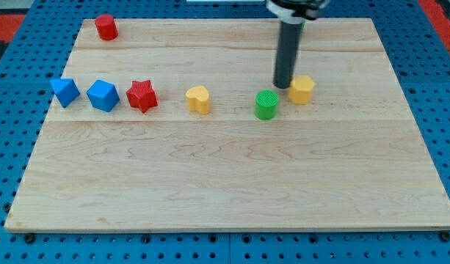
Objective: Slide the green star to the right of the green circle
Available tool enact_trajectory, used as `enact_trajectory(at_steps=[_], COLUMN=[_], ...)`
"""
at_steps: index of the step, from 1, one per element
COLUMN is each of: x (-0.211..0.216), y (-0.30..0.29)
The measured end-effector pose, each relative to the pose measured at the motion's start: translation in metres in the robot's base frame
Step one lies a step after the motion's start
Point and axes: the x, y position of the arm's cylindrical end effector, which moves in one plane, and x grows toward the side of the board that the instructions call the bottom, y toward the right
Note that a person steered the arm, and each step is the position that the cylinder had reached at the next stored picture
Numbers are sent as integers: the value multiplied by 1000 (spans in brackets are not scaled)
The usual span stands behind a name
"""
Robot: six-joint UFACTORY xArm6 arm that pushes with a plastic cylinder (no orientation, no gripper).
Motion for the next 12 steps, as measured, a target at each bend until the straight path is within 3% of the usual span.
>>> enact_trajectory(at_steps=[1, 3, 4, 5, 6, 7, 8, 9, 10, 11, 12], x=[-16, 23, 4, -59, -136, -176, -176, -169, -123, -119, -109], y=[6, 31, 53, 103, 108, 108, 90, 14, -30, -30, -70])
